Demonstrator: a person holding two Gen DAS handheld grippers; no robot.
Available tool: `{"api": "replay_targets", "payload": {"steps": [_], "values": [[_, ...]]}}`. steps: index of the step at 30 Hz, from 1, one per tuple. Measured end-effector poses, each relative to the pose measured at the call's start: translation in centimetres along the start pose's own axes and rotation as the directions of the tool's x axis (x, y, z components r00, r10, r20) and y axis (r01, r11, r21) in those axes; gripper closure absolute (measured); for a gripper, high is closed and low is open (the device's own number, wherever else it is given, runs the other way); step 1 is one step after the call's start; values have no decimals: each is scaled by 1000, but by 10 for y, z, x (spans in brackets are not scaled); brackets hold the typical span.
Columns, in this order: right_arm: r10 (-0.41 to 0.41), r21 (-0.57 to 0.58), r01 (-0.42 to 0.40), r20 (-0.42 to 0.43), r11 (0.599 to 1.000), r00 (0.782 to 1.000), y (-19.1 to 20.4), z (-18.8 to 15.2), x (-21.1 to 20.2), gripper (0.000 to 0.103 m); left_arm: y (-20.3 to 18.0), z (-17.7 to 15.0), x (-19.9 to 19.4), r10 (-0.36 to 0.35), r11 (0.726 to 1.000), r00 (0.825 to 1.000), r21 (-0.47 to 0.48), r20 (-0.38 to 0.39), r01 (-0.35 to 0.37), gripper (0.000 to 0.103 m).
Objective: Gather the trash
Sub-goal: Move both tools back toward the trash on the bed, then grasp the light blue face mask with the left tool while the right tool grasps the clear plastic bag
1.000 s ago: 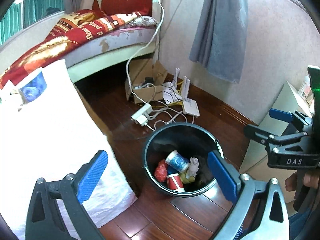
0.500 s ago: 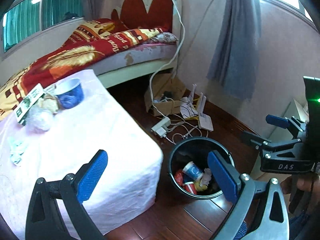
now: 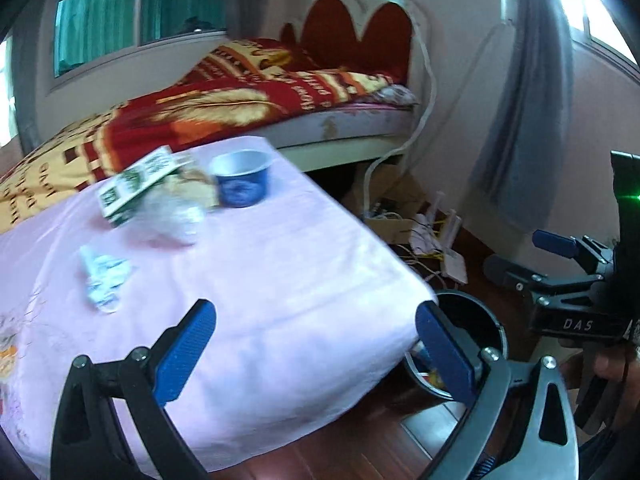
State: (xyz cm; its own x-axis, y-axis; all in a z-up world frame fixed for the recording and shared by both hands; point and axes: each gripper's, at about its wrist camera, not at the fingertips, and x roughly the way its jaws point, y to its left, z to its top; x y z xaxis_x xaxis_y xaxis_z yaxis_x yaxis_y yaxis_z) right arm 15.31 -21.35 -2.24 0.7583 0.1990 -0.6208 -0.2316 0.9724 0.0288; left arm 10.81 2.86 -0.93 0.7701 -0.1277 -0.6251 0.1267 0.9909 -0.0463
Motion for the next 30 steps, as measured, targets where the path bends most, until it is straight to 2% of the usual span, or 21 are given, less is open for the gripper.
{"api": "replay_targets", "payload": {"steps": [7, 15, 23, 27, 30], "values": [[81, -15, -81, 3, 997, 997, 44, 15, 19, 0, 69, -12, -3, 95, 991, 996, -100, -2, -94, 8], [145, -39, -147, -46, 988, 988, 91, 37, 52, 0, 163, -19, 13, 180, 950, 982, -248, -61, -190, 18], [253, -83, -257, -57, 963, 966, 139, 63, 91, 0, 193, -10, 41, 181, 944, 980, -263, -89, -198, 24], [300, -136, -311, -94, 941, 949, 172, 78, 119, 0, 203, 1, 63, 150, 948, 982, -266, -113, -176, 31], [327, -167, -347, -135, 923, 935, 195, 86, 142, 10, 206, 4, 71, 133, 952, 982, -258, -132, -164, 37]]}}
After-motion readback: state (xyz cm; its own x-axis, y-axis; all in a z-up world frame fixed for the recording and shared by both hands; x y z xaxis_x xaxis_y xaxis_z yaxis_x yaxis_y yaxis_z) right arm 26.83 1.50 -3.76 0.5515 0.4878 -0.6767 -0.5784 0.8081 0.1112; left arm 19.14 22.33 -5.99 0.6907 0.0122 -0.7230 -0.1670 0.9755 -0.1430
